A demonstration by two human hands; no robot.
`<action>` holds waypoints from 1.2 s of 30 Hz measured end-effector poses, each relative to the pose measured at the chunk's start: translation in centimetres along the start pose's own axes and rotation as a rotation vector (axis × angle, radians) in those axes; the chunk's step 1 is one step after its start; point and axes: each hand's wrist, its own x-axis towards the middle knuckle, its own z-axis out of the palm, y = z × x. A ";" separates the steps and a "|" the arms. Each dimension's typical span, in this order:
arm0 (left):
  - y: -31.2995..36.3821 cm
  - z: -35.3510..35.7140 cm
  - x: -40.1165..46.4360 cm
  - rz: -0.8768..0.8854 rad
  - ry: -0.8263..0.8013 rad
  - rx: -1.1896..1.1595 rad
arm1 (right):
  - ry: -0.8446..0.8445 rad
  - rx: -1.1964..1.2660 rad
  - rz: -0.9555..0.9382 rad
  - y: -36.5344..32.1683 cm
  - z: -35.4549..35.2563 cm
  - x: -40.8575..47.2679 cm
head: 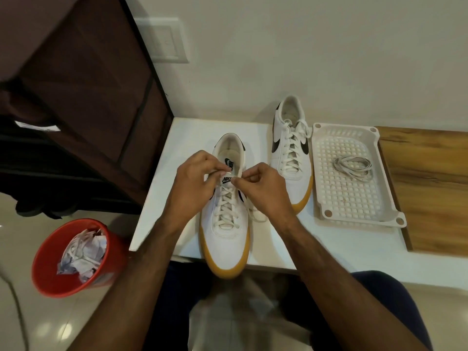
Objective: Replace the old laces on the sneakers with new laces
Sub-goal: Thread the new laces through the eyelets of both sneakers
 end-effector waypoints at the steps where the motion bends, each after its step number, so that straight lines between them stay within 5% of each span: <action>1: 0.0 0.3 0.0 -0.026 -0.023 -0.025 | -0.019 0.040 0.023 0.2 -0.3 0.2; 13: 0.7 1.0 0.2 -0.184 -0.119 -0.167 | -0.142 0.242 0.027 0.7 -1.4 -0.1; 27: 0.3 1.4 0.3 -0.142 -0.105 -0.074 | -0.126 0.191 -0.003 0.9 -1.3 -0.1; 33: 1.3 1.9 0.3 0.065 -0.120 0.235 | -0.074 0.150 -0.049 0.9 -1.0 -0.3; 36: 0.6 1.8 0.3 0.027 -0.130 0.120 | -0.055 0.164 -0.048 0.9 -1.1 -0.5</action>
